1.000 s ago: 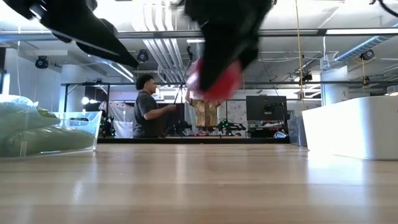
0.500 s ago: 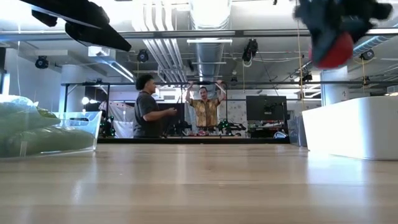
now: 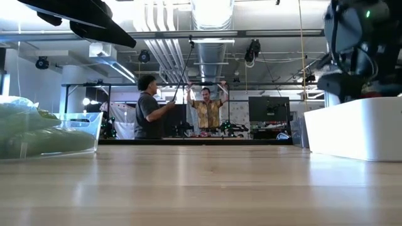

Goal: Sort produce into baskets
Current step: Put the tomato into the white bin

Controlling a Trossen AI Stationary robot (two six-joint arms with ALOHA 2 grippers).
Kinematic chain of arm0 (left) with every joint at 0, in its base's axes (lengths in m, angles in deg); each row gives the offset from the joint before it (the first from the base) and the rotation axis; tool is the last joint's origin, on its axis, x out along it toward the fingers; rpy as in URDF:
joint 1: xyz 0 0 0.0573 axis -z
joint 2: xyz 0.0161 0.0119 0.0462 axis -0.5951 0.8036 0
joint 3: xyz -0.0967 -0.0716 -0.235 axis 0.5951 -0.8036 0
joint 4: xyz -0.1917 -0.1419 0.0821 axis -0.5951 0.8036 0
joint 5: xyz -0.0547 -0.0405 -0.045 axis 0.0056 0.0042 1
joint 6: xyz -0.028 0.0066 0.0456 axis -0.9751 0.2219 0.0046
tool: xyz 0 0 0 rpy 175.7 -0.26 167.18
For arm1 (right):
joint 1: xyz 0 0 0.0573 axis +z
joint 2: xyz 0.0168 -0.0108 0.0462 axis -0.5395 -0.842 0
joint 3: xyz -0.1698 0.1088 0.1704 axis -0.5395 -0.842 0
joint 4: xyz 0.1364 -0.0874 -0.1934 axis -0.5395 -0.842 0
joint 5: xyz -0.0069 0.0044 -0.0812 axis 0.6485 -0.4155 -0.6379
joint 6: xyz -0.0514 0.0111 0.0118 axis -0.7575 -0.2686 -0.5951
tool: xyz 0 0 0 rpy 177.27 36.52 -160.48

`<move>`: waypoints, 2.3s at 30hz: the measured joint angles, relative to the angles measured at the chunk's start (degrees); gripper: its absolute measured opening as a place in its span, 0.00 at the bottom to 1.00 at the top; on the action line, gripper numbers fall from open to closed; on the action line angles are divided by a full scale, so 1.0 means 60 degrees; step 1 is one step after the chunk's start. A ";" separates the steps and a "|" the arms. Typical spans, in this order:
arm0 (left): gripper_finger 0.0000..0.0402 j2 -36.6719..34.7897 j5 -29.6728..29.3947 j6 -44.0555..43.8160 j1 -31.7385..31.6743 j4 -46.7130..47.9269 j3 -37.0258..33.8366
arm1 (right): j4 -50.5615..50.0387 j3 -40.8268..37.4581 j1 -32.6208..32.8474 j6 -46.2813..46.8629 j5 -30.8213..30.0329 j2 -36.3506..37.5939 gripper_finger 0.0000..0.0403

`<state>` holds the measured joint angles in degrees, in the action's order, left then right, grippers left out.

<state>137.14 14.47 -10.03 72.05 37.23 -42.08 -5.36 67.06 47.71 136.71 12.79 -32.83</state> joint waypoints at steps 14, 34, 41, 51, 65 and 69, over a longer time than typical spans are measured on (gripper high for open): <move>0.87 0.0000 -0.0112 0.0003 0.0000 -0.0042 0.0000 | 0.0490 -0.0235 -0.0548 -0.0784 -0.0410 0.0103 0.93; 0.87 0.0000 -0.0105 -0.0227 0.0000 -0.0049 0.0000 | -0.0833 0.2820 -0.0381 -0.1970 0.1676 0.0106 0.89; 0.87 0.0003 -0.0101 -0.0394 0.0000 -0.0053 -0.0004 | -0.0699 0.2321 0.0086 -0.1636 0.2553 0.0099 0.73; 0.87 0.0000 -0.0091 -0.0170 0.0000 -0.0376 -0.0004 | 0.0567 0.0779 -0.0101 -0.1812 0.3012 0.0092 0.50; 0.87 0.0000 -0.0091 0.0149 0.0002 -0.0409 -0.0004 | 0.0724 0.0494 -0.1213 -0.2286 -0.0604 0.0092 0.40; 0.87 0.0000 -0.0091 0.0149 0.0000 -0.0407 -0.0004 | 0.0631 0.0580 -0.1289 -0.2714 -0.0417 0.0099 0.39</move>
<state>137.14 13.92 -9.14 72.05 34.78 -42.10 -1.57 70.53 39.98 120.43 10.29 -32.24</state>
